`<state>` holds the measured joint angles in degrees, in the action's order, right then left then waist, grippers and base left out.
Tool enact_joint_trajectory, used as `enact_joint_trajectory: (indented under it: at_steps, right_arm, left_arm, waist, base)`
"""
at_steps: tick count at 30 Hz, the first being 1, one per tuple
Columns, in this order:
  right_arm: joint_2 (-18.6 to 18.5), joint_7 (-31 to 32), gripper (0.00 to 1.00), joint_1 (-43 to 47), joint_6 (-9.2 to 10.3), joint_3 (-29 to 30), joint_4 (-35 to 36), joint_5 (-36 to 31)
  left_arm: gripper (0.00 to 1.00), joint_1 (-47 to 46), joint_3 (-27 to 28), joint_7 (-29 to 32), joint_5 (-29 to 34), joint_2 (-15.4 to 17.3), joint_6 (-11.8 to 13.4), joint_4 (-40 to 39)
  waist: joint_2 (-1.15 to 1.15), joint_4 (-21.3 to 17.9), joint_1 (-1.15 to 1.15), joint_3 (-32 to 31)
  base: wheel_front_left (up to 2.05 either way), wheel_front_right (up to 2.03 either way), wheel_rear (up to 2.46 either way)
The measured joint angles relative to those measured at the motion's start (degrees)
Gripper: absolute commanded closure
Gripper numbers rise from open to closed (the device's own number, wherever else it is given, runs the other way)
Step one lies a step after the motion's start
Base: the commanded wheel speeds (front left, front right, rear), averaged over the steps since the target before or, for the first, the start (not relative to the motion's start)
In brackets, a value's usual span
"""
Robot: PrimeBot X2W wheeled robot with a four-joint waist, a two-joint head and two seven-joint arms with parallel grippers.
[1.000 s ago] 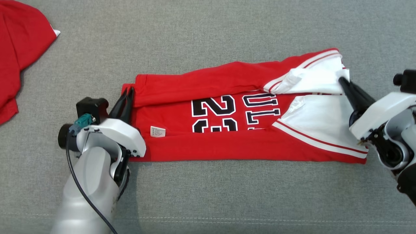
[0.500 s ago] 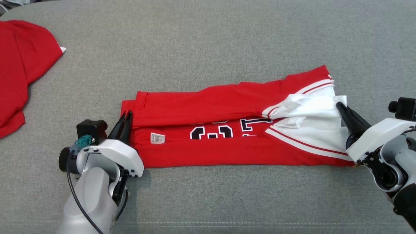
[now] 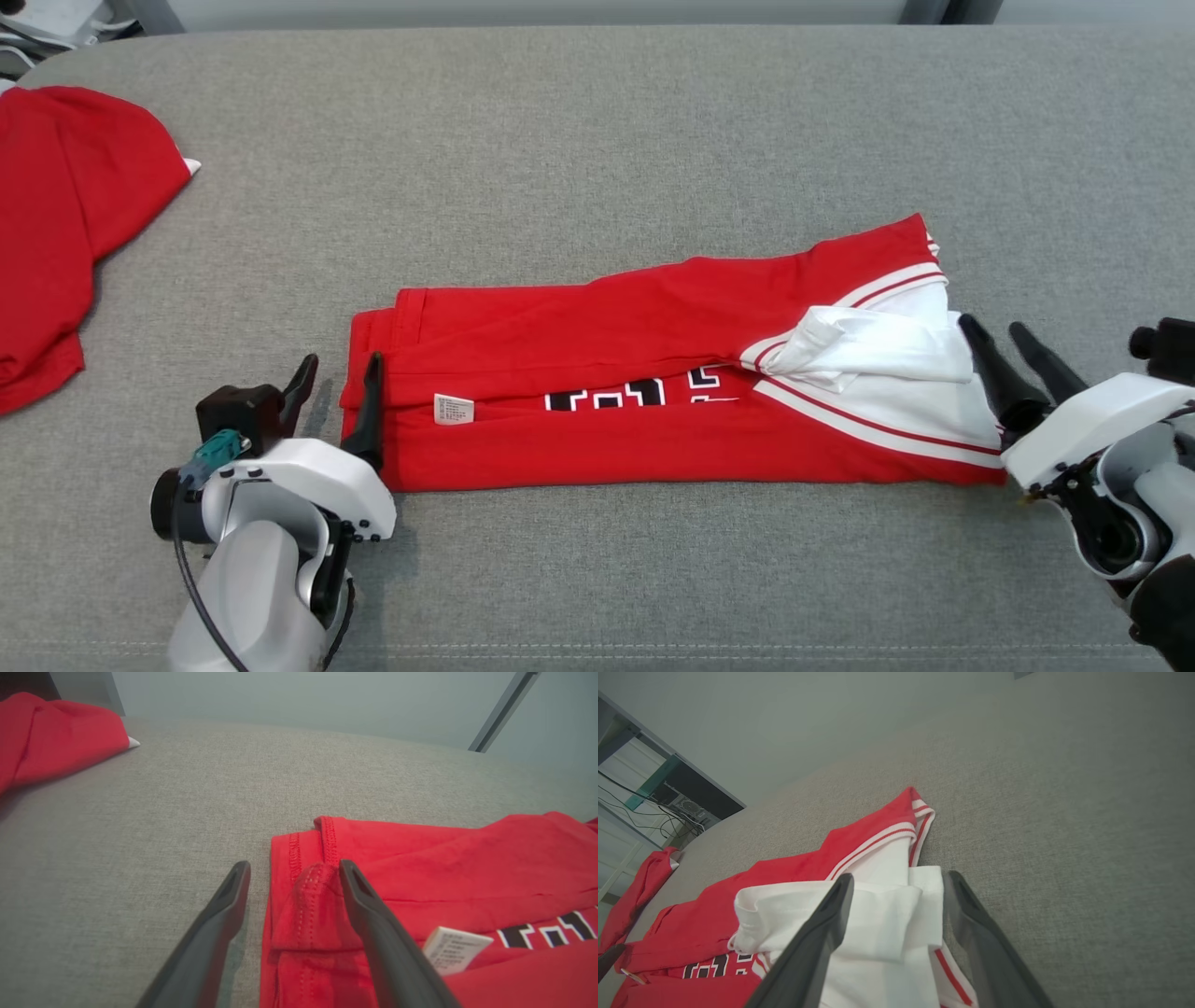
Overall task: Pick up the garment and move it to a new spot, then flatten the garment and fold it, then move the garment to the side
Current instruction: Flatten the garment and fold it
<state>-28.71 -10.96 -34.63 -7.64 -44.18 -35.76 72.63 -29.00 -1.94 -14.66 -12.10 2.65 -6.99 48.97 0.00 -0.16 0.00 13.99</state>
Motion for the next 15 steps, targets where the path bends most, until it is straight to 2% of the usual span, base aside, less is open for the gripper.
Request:
enact_joint_trajectory:
  at_steps: [6, 11, 15]
  right_arm:
    - [0.6, -2.8, 0.0, 0.0, 0.02, 3.2, -2.6, -2.6]
    - [4.0, -2.8, 0.0, -0.1, 0.14, 2.2, -6.1, -5.9]
    - [5.1, -2.8, 0.0, -0.3, 0.14, 3.1, -9.9, -6.1]
  left_arm:
    - [0.0, 4.4, 2.4, 0.0, 0.2, -0.3, 1.0, -5.6]
    - [0.0, 6.9, 2.8, 0.0, 0.2, -0.8, 1.0, -8.4]
    - [0.0, 7.7, 2.2, 0.0, -0.7, -1.1, 1.0, -10.3]
  waist:
    - [0.0, 0.9, 0.0, -1.5]
    - [0.0, 2.5, 0.0, -1.8]
    - [0.0, 4.0, 0.0, -1.4]
  base:
    - [0.0, 0.0, 0.0]
    - [0.0, 0.0, 0.0]
    - [0.0, 0.0, 0.0]
